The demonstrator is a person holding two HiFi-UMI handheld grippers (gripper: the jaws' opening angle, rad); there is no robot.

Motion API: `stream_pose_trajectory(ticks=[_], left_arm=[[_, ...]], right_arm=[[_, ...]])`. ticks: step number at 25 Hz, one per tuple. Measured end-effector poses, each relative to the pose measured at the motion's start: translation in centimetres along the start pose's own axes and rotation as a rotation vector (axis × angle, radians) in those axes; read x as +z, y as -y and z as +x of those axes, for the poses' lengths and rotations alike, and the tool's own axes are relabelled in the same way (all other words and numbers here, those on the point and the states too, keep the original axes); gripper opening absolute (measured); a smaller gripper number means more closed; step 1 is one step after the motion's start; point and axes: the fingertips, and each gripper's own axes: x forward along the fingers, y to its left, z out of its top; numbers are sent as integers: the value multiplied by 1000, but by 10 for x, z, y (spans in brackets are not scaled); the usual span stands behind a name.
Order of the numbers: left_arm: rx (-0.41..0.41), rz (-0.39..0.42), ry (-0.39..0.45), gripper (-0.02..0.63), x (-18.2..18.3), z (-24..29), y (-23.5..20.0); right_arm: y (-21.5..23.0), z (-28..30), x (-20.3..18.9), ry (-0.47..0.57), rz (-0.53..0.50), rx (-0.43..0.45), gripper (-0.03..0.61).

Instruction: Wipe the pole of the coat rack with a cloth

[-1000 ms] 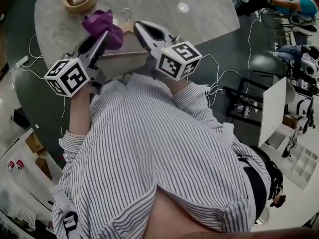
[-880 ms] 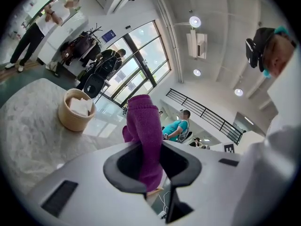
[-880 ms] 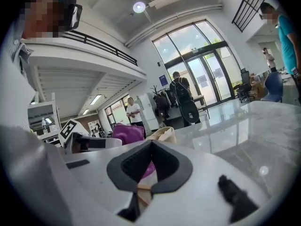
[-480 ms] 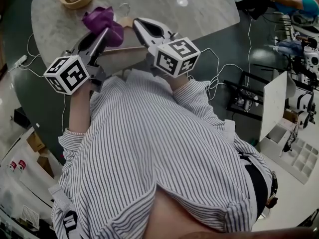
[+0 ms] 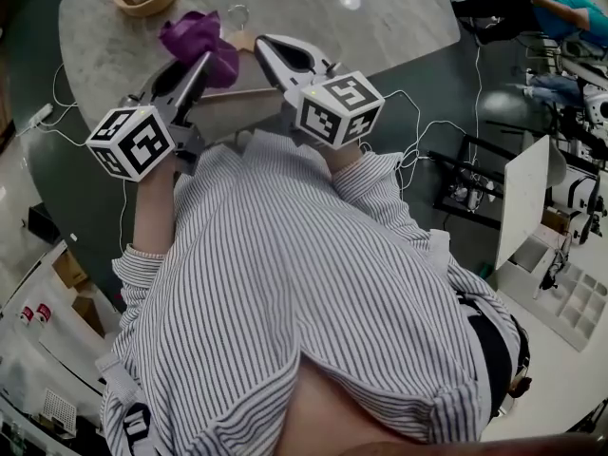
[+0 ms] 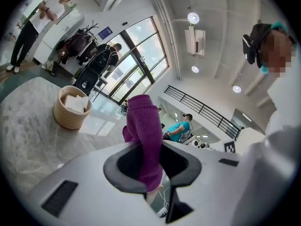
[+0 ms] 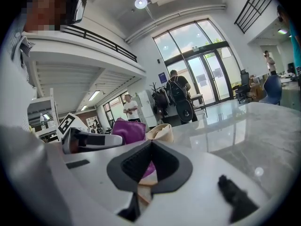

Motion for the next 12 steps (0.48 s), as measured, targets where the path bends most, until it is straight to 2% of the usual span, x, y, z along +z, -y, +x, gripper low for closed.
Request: stream_pose_trajectory(ticks=[12], left_arm=[[16,6,-6,98,0,-1,-6]], right_arm=[[-8,3,-5,-1,14,38,15]])
